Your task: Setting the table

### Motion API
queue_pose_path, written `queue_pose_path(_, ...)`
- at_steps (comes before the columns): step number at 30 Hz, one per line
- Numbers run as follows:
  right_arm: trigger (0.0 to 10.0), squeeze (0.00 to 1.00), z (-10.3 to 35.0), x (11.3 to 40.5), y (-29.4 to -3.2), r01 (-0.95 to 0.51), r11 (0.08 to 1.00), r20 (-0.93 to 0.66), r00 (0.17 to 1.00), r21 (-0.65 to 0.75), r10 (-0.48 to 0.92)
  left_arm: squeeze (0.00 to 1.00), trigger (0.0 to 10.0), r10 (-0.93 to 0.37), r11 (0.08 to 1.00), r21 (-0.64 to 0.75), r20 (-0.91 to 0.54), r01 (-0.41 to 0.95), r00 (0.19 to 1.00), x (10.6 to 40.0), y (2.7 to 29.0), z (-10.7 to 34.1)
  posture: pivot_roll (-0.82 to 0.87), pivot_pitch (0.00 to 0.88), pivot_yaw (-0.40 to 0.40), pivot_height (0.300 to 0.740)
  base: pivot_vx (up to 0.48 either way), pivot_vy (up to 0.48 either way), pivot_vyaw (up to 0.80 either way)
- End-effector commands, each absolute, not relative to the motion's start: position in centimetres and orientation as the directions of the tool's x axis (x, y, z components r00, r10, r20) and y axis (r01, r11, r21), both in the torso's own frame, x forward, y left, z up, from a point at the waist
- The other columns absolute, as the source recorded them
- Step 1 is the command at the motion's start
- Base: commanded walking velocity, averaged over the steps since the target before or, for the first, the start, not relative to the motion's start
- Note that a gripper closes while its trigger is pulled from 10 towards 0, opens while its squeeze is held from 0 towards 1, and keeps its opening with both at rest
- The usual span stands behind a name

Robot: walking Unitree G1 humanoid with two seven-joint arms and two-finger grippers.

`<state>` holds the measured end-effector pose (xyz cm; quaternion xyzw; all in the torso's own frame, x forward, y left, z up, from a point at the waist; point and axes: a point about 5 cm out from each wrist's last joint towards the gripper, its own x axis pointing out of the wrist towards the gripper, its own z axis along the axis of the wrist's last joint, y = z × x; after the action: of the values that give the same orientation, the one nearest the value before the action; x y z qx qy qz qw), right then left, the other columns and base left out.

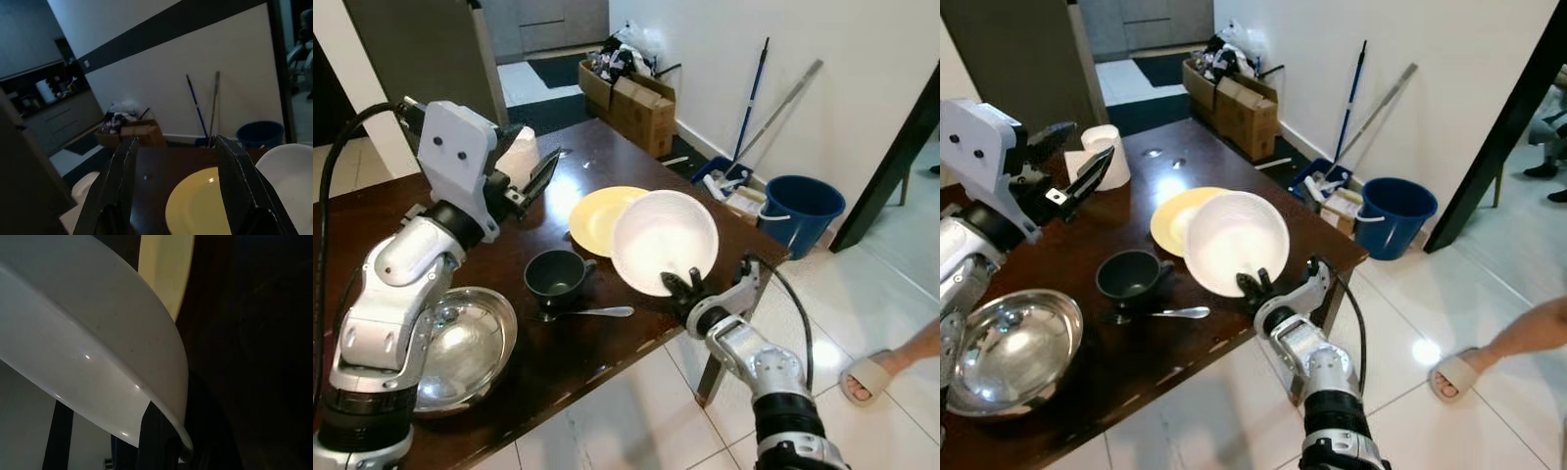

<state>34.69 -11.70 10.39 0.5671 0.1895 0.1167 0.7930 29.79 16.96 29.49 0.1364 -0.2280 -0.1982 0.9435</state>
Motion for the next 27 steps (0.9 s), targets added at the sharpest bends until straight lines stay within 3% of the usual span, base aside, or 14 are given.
queue_pose_path(1, 10.0, 0.27, 10.6, 34.8, -11.2, 0.016, 0.314, -0.151, 0.901, 0.949, 0.408, 0.0, 10.0, -0.436, 0.884, 0.347, 0.37, 0.313, 0.821, 29.5, 17.3, 29.6, 0.05, 0.04, 0.09, 0.74, 0.0, 0.0, 0.0)
queue_pose_path(2, 10.0, 0.36, 10.5, 34.8, -11.2, 0.018, 0.313, -0.151, 0.901, 0.95, 0.407, 0.0, 10.0, -0.436, 0.884, 0.345, 0.368, 0.314, 0.821, 29.5, 17.2, 29.6, 0.05, 0.04, 0.09, 0.74, 0.0, 0.0, 0.0)
queue_pose_path(3, 10.0, 0.53, 10.5, 34.7, -11.2, 0.021, 0.312, -0.153, 0.902, 0.95, 0.404, 0.0, 10.0, -0.436, 0.884, 0.344, 0.367, 0.315, 0.822, 29.5, 17.2, 29.6, 0.04, 0.041, 0.092, 0.74, 0.0, 0.0, 0.0)
queue_pose_path(4, 10.0, 0.53, 10.4, 34.7, -11.2, 0.023, 0.312, -0.154, 0.902, 0.95, 0.403, 0.0, 10.0, -0.436, 0.884, 0.343, 0.364, 0.317, 0.823, 29.5, 17.2, 29.6, 0.04, 0.041, 0.092, 0.74, 0.0, 0.0, 0.0)
queue_pose_path(5, 10.0, 1.0, 10.3, 34.7, -11.4, 0.025, 0.314, -0.156, 0.904, 0.949, 0.398, 0.0, 10.0, -0.438, 0.884, 0.339, 0.362, 0.321, 0.823, 29.6, 17.1, 29.5, 0.03, 0.04, 0.093, 0.74, 0.0, 0.0, 0.0)
queue_pose_path(14, 10.0, 1.0, 10.4, 34.3, -12.3, 0.024, 0.333, -0.152, 0.919, 0.943, 0.364, 0.0, 10.0, -0.446, 0.883, 0.323, 0.354, 0.34, 0.822, 29.9, 16.6, 29.3, 0.0, 0.035, 0.096, 0.74, 0.0, 0.0, 0.0)
queue_pose_path(22, 10.0, 1.0, 12.1, 32.3, -11.4, -0.042, 0.346, -0.108, 0.908, 0.937, 0.404, 0.0, 10.0, -0.444, 0.887, 0.309, 0.36, 0.344, 0.821, 29.9, 16.4, 29.1, -0.02, 0.026, 0.084, 0.74, 0.0, 0.0, 0.0)
queue_pose_path(27, 10.0, 1.0, 12.4, 30.3, -11.6, -0.079, 0.431, -0.128, 0.894, 0.899, 0.429, 0.0, 10.0, -0.437, 0.891, 0.302, 0.367, 0.339, 0.821, 30.0, 16.4, 29.0, -0.03, 0.019, 0.074, 0.74, 0.0, 0.0, 0.0)
